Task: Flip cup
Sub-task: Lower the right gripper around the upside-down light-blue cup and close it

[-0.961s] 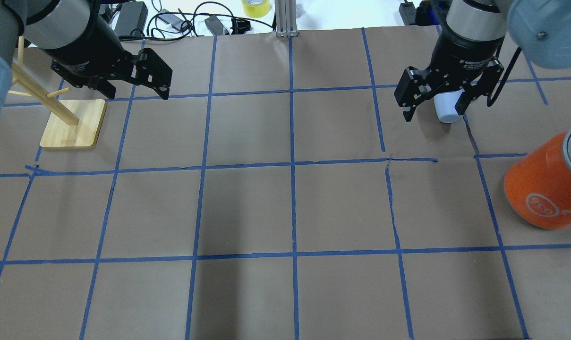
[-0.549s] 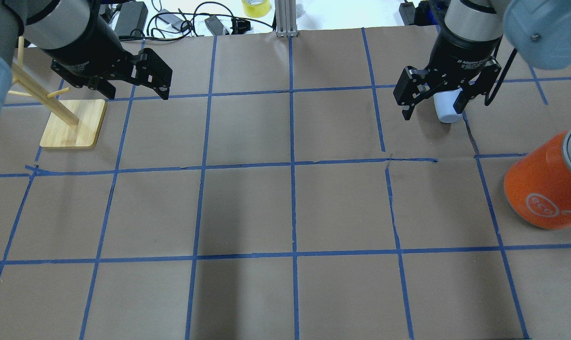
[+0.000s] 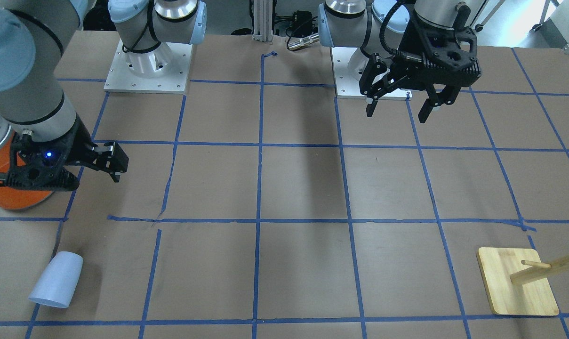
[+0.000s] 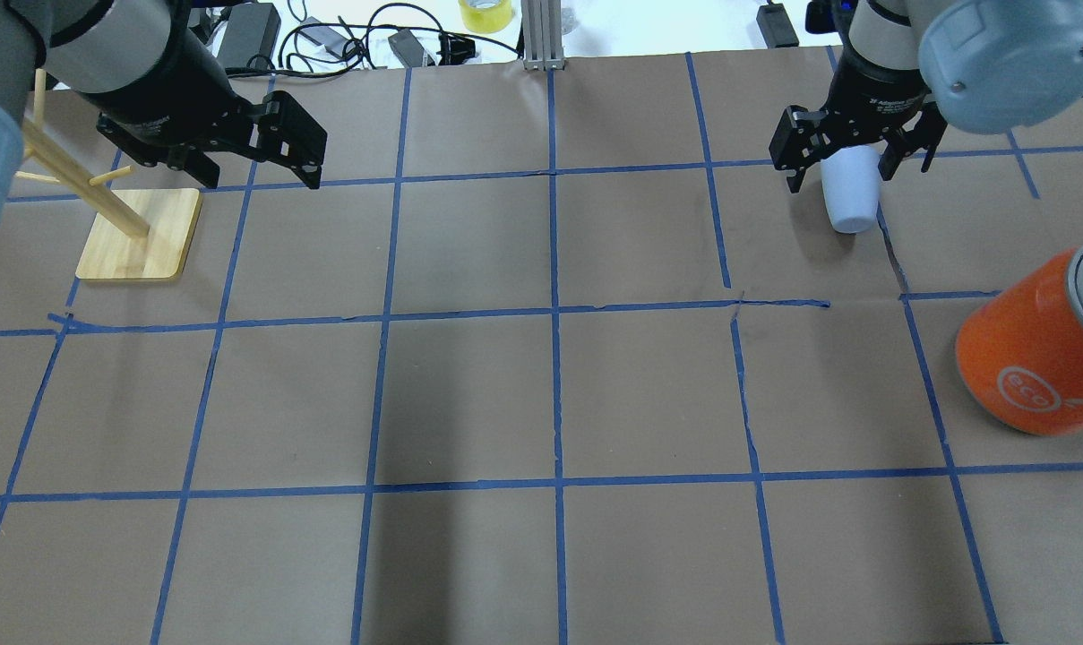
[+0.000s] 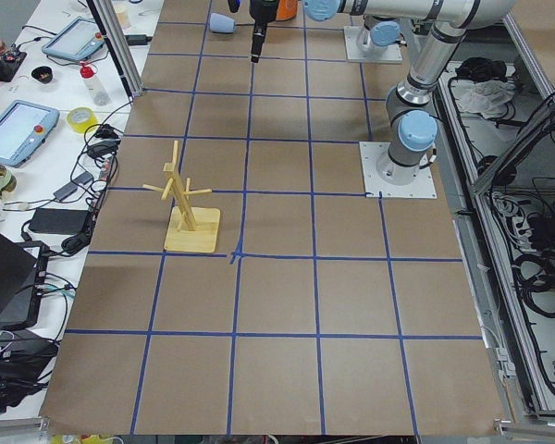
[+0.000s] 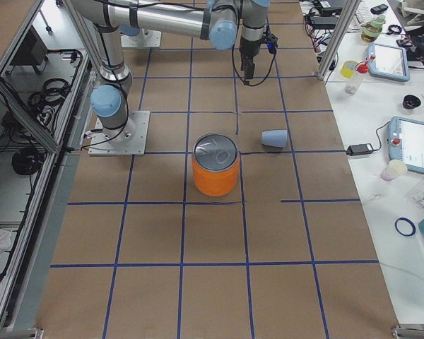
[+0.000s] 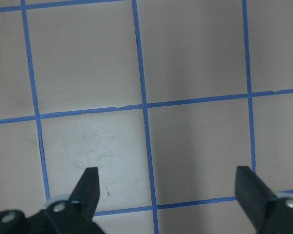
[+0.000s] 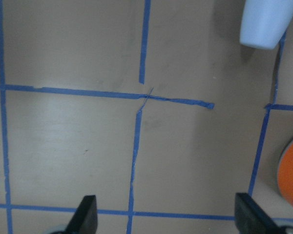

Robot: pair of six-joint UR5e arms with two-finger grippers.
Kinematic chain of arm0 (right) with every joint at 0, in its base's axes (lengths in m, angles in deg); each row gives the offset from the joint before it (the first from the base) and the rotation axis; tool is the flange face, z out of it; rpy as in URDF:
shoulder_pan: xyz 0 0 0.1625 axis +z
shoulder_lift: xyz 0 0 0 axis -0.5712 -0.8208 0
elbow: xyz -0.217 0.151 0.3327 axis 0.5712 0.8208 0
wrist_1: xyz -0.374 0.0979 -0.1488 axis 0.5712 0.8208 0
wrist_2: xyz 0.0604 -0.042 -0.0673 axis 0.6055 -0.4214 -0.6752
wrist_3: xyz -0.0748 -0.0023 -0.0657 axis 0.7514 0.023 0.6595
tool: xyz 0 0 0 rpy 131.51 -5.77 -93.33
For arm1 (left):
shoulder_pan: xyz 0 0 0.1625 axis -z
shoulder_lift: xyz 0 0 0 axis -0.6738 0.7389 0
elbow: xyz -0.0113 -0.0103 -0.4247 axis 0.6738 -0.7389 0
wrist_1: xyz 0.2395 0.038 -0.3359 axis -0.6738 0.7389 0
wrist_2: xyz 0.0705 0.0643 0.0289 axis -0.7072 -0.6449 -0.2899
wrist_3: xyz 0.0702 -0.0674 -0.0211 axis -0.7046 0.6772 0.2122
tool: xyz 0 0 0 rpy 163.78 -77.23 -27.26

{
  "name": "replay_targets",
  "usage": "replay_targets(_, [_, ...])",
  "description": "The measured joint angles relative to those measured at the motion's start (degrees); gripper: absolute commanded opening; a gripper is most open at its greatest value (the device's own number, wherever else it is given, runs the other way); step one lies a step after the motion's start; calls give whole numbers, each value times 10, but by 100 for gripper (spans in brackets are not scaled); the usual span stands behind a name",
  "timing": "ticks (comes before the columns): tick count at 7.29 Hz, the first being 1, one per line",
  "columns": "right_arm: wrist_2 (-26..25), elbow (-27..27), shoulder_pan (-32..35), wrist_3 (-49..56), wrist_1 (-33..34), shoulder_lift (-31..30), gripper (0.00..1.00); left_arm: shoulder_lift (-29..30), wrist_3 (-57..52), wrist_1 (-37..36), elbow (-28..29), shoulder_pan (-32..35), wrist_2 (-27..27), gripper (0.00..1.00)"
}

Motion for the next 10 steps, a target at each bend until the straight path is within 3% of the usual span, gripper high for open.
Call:
replay_targets(7, [-14,-14,-73,-68,256,181,100,0,0,0,0,0,0,100])
replay_targets(9, [-13,-12,-85,-69,295,216,100,0,0,0,0,1,0,100])
replay_targets(10, [-11,-8,-88,-69,303,227,86,0,0,0,0,1,0,100])
